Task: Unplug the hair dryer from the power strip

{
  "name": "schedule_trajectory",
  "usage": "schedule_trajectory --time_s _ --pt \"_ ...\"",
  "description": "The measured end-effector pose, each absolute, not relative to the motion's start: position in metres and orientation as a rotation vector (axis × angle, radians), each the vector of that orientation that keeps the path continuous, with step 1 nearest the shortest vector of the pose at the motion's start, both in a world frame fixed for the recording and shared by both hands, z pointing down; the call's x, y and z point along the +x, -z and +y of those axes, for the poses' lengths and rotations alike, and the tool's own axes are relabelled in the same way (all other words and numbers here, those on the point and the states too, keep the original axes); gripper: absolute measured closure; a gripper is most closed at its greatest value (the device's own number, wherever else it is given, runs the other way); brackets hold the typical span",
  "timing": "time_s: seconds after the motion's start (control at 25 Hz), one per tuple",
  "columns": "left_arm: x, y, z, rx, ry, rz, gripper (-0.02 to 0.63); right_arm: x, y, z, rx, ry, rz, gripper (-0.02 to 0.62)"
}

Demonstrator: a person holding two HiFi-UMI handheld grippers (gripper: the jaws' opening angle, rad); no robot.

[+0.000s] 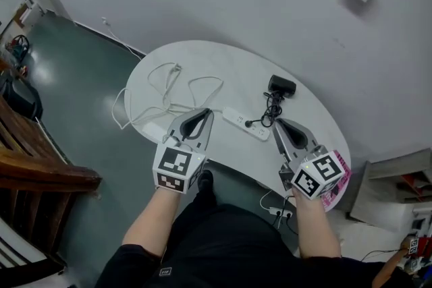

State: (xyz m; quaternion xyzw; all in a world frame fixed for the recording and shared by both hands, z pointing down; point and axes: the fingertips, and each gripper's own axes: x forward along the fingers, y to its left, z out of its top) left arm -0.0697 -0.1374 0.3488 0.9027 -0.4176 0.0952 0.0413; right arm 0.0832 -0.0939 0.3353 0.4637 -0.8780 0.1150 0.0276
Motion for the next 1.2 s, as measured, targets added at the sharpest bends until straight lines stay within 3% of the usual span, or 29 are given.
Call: schedule_trajectory --time_s 0.4,1.2 --pt "-0.069 -0.368 -0.223 2.801 -0.335 -1.095 0.583 0.074 -0.354 -0.166 1.530 -0.448 -2.602 0.558" --pt "0.014 -0.489 -0.231 2.640 -0.715 -0.896 0.570 0.108 -0.443 -0.199 1.244 -0.689 -2.572 0.557"
